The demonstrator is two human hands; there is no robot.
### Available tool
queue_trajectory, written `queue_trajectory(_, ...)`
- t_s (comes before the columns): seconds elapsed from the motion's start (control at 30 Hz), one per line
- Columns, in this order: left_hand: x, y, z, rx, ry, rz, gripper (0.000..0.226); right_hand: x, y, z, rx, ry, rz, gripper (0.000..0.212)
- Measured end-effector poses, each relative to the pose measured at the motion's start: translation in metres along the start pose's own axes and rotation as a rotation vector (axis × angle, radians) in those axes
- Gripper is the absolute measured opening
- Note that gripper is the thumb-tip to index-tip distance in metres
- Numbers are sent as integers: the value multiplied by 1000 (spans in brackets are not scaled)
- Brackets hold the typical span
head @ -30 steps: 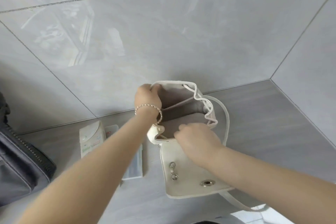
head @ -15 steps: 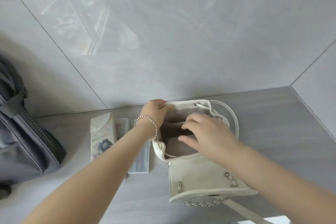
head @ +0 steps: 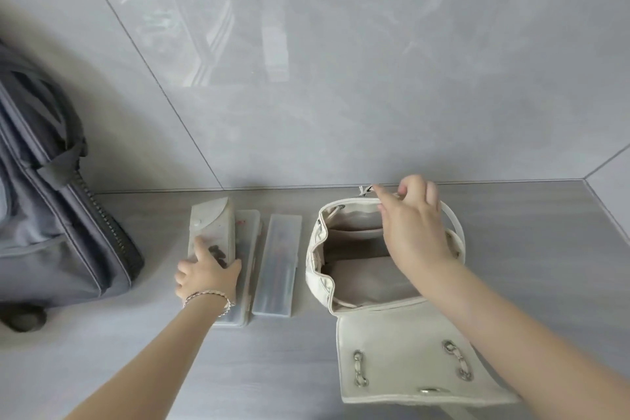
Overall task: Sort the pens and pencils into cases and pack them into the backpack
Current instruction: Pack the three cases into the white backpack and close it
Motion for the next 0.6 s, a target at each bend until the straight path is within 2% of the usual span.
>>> queue_trajectory(0.13,-14,13,22,-290,-34,-58,71,0,7,-6,30,126,43,40)
queue_trajectory(0.2,-36,30,49,-435,-167,-74,72,4,10,-6,214,3,-89,27)
queue_trajectory(0.27,-65,51,81,-558,-341,-87,73,8,10,-6,514,-235,-331,24)
queue_trajectory(0.33,-99,67,111,-538,-502,-125,76,10,9,-10,765,-373,-545,41)
queue_trajectory(0.4,-131,66,137,-381,-668,-125,80,14,11,-15,878,-398,-685,55)
queue_trajectory(0.47,-158,52,155,-298,-793,-160,89,16,12,-14,1020,-476,-722,37)
queue_trajectory(0.53,-170,34,165,-294,-853,-258,95,18,14,-4,1103,-575,-668,16)
queue_trajectory(0.6,-164,26,163,-284,-949,-243,78,20,16,9,1077,-616,-572,12)
Point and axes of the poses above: each hand's wrist, its own x-axis towards the middle knuckle, its own y-axis out of the back of the hand, z = x × y, the point moved 6 cm from there along x, towards the middle knuckle, and after that the axes turned 5 degrees about -y, right-handed, at the moved point
